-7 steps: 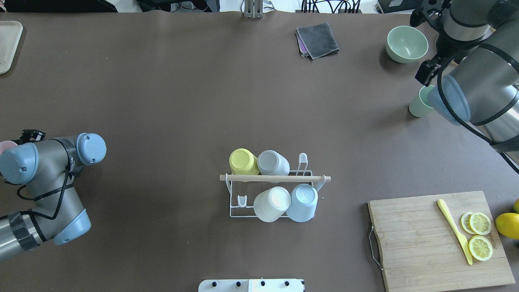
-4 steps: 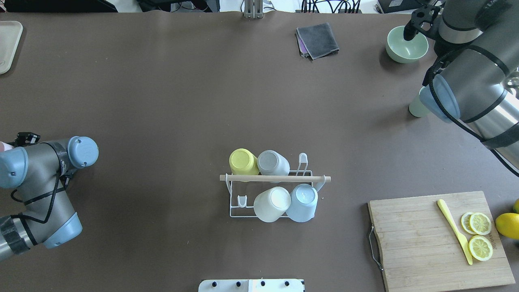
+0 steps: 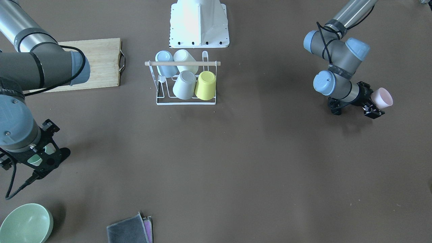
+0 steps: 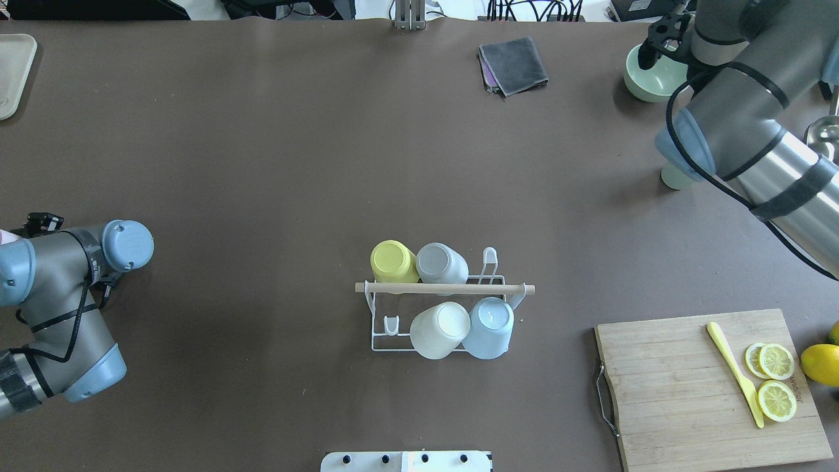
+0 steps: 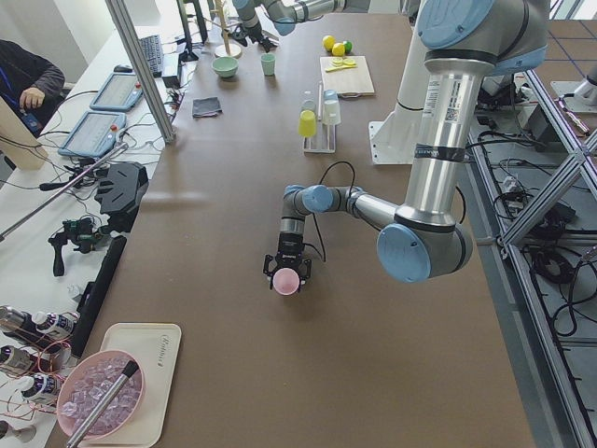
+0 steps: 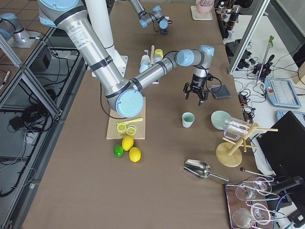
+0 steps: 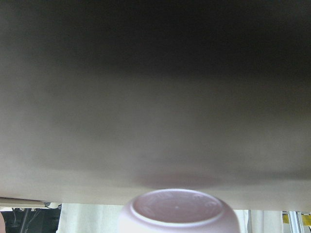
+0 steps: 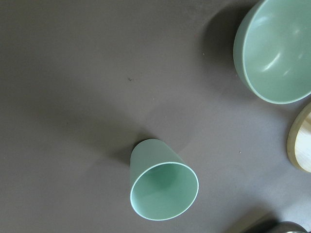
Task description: Place cup on cup holder
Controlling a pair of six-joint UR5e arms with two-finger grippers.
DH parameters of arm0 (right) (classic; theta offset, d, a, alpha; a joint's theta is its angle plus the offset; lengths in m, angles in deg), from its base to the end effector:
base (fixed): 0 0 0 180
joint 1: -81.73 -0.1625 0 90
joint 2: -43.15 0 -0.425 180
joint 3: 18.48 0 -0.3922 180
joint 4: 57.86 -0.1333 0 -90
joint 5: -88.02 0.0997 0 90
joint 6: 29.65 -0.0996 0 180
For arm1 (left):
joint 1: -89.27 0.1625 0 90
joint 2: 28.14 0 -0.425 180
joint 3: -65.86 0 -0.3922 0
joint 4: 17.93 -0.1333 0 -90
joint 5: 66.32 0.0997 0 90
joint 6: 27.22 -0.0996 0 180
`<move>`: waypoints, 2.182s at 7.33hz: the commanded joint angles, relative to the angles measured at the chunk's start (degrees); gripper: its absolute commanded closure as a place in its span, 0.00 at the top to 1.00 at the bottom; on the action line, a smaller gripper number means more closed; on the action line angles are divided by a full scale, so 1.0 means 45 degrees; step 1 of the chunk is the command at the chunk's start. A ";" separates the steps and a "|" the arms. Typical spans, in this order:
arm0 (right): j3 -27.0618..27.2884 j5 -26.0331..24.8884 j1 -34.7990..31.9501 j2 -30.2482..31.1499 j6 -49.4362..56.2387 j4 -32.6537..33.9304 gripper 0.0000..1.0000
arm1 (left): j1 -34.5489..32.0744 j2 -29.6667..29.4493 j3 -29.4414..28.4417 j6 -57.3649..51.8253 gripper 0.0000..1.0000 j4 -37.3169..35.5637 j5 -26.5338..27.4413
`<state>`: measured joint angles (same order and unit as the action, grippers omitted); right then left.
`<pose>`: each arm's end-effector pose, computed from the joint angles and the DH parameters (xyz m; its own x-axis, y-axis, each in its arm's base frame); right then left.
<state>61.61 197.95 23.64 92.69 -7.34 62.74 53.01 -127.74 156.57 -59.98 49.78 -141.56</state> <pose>-0.2926 -0.6579 0.3802 0.5378 -0.7817 0.3157 0.7920 0.5968 0.1286 0.3370 -0.4439 0.6263 0.0183 0.9951 0.0973 -0.9497 0.0477 -0.3094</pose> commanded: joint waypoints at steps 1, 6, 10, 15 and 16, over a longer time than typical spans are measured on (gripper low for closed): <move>-0.1484 -0.0500 0.0659 -0.1006 0.0586 0.1337 0.99 | -0.0418 0.0219 0.0425 -0.0082 0.38 0.0695 -0.0096; -0.4862 -0.4050 0.1813 -0.2864 0.1911 0.2224 0.99 | -0.2110 0.0105 0.2238 -0.0142 0.27 0.0696 -0.1029; -0.5783 -0.5148 0.2536 -0.2962 0.2659 0.1871 0.99 | -0.2860 -0.1143 0.3826 -0.0024 0.28 0.0696 -0.1405; -0.6642 -0.6012 0.2733 -0.2884 0.3594 0.1054 1.00 | -0.2841 -0.0312 0.4550 0.1465 0.27 0.4995 -0.2199; -0.6741 -0.6031 0.2733 -0.2826 0.3945 0.0935 0.99 | -0.2841 -0.0307 0.4530 0.2369 0.27 0.5573 -0.3037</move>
<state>32.08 171.07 35.91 79.73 8.55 67.90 40.19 -129.91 177.15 -54.48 69.24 -151.33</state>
